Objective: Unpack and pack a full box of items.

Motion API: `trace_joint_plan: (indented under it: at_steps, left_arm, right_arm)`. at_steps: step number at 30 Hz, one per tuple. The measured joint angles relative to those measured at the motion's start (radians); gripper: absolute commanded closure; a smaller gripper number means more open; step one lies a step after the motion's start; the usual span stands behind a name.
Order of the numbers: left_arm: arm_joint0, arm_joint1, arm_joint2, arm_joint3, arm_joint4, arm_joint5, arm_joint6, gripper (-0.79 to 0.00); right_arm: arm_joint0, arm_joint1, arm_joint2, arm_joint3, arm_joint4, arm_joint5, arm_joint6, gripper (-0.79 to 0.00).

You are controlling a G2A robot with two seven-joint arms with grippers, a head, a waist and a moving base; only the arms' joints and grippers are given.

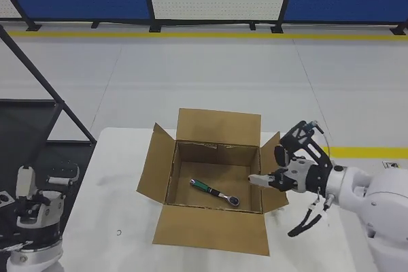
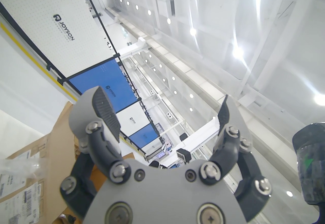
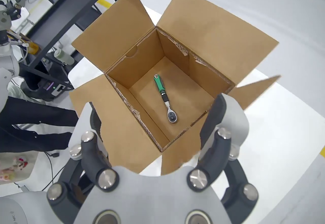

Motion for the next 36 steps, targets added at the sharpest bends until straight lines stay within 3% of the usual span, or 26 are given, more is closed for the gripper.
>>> trace_joint_plan:
  at_steps: [5,10,16,22,36]
  left_arm:
    - [0.034,-0.001,-0.072,0.028,-0.081,-0.032,-0.007,-0.785]
    - [0.063,-0.001,-0.127,0.061,-0.151,-0.06,-0.032,-0.785]
    - [0.072,0.0,-0.177,0.092,-0.223,-0.064,-0.076,-0.785]
    - [0.07,0.002,-0.188,0.102,-0.267,-0.047,-0.12,-0.785]
    - [0.066,0.003,-0.186,0.099,-0.258,-0.035,-0.129,-0.785]
  right_arm:
    - [0.273,-0.051,-0.29,0.161,-0.063,0.117,0.042,-0.785]
    - [0.503,-0.14,-0.584,0.447,-0.045,0.115,0.035,-0.785]
    - [0.643,-0.275,-0.845,0.803,0.0,0.094,-0.032,-0.785]
    - [0.694,-0.384,-0.943,1.084,0.111,0.045,0.01,-0.785]
    - [0.675,-0.389,-0.955,1.061,0.08,0.072,-0.014,-0.785]
